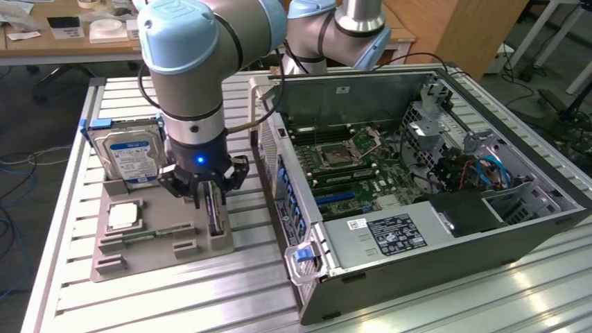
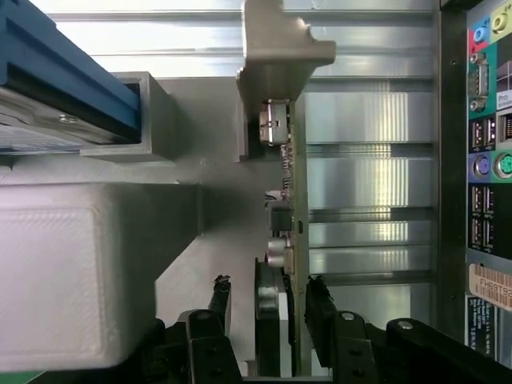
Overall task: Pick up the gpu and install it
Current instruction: 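Pick up the gpu and move the gpu toward the slot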
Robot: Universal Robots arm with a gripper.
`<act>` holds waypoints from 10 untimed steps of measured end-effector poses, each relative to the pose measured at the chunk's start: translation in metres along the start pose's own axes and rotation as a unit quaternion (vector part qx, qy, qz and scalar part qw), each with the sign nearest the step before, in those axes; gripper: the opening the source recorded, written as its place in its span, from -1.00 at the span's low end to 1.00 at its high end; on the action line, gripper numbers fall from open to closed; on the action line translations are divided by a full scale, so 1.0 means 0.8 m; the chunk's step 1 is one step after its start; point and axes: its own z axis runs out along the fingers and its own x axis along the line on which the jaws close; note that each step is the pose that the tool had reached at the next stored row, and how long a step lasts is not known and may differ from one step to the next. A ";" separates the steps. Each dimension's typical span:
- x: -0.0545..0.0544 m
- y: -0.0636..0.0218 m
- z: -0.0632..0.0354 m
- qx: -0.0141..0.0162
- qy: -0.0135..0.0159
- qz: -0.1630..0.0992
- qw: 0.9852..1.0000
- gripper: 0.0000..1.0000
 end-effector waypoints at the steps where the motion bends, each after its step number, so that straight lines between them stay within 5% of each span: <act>1: 0.000 0.000 0.000 0.000 0.000 0.000 1.000 0.00; 5: 0.000 0.000 0.000 0.000 0.000 0.000 1.000 0.00; 10: 0.002 0.000 -0.002 -0.007 0.000 0.000 1.000 0.00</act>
